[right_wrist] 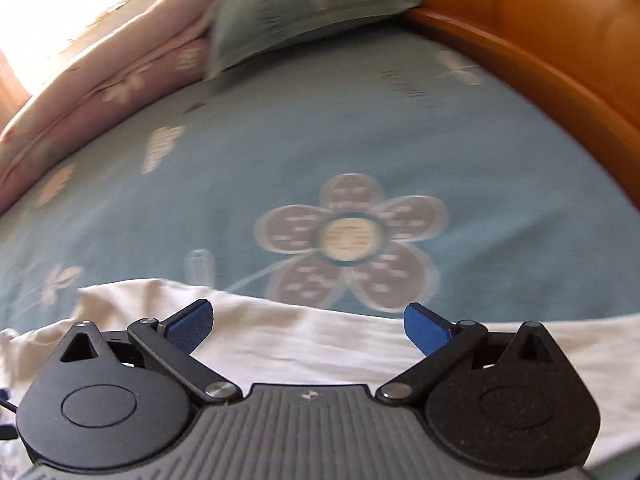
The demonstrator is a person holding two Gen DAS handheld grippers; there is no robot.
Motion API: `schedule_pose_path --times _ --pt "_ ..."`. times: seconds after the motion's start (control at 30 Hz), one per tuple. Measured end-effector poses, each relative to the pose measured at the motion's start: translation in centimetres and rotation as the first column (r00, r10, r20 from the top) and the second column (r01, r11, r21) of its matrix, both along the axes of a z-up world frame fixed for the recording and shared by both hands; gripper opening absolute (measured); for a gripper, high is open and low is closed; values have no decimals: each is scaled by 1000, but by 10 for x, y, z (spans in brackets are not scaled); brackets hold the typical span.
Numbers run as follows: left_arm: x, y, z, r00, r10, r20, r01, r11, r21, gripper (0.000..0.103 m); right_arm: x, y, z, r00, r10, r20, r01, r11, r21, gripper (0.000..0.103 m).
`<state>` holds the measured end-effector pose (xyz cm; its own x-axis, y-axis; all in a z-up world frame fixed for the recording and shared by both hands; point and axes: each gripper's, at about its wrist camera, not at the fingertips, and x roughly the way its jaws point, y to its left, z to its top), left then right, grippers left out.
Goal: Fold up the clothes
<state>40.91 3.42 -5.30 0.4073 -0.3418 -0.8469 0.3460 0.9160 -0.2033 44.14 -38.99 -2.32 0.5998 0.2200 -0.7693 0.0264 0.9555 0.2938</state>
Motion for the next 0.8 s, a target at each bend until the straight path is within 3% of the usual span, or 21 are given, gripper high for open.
schedule_pose_path --times 0.1,0.23,0.43,0.53,0.67,0.8 --pt "15 11 5 999 15 42 -15 1000 -3 102 35 56 1 983 184 11 -184 982 32 103" --pt "38 29 10 994 37 101 -36 999 -4 102 75 125 9 920 390 25 -391 920 34 103" --pt "80 60 2 993 48 109 -45 999 -29 102 101 193 0 825 564 -33 -562 826 43 103" --pt "104 68 -12 997 27 74 -27 1000 3 102 112 211 -7 794 604 -63 -602 797 50 103" --pt "127 77 -33 996 9 -88 -10 1000 -17 102 128 214 -20 795 597 -109 -590 802 92 103" --pt "116 69 -38 980 -89 -177 80 995 -57 102 126 211 -25 791 596 -139 -574 801 169 103"
